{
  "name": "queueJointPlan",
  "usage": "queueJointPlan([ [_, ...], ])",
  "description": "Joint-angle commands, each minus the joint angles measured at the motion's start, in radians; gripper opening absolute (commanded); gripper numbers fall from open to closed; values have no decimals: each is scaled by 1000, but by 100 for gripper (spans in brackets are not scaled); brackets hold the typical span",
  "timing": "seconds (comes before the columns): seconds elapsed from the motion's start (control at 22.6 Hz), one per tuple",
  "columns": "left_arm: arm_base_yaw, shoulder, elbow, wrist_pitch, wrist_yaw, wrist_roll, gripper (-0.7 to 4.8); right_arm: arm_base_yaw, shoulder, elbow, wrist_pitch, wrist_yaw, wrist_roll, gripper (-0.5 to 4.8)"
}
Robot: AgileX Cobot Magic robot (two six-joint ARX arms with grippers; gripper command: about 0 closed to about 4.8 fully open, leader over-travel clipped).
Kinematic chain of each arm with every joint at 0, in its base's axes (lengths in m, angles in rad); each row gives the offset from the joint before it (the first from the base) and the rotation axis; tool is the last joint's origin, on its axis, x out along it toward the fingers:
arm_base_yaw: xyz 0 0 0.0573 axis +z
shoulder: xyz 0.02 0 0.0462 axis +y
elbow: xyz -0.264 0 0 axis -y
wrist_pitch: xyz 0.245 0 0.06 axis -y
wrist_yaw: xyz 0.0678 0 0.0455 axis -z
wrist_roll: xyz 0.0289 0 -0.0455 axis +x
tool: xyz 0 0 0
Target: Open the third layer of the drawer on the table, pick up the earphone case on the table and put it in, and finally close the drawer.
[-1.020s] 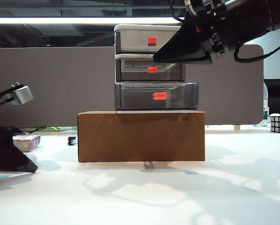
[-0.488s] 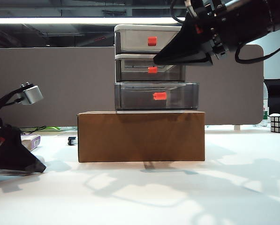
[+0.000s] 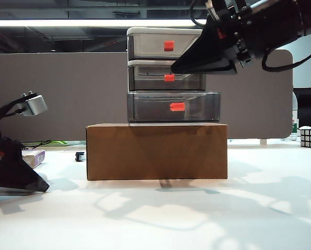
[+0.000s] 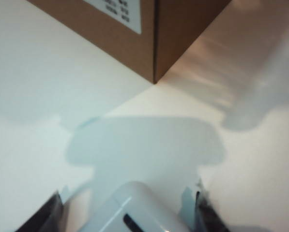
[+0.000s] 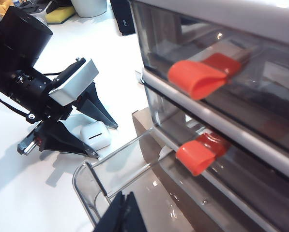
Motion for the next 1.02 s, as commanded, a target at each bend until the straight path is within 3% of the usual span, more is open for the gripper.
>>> queueJointPlan([
  [0.04, 2, 2, -7, -127, -71, -16, 114, 0, -6, 2, 10, -3, -3, -5],
  [0.35, 0, -141, 20, -130, -69, -42, 114, 0, -6, 2, 11, -3, -3, -5],
  [0.71, -75, -263, 20, -155, -69, -68, 114, 0, -9, 5, 19, -7, -3, -5],
  [1.02, -284, -345, 21, -152, -141, -87, 114, 0, -29, 5, 17, -10, -3, -5],
])
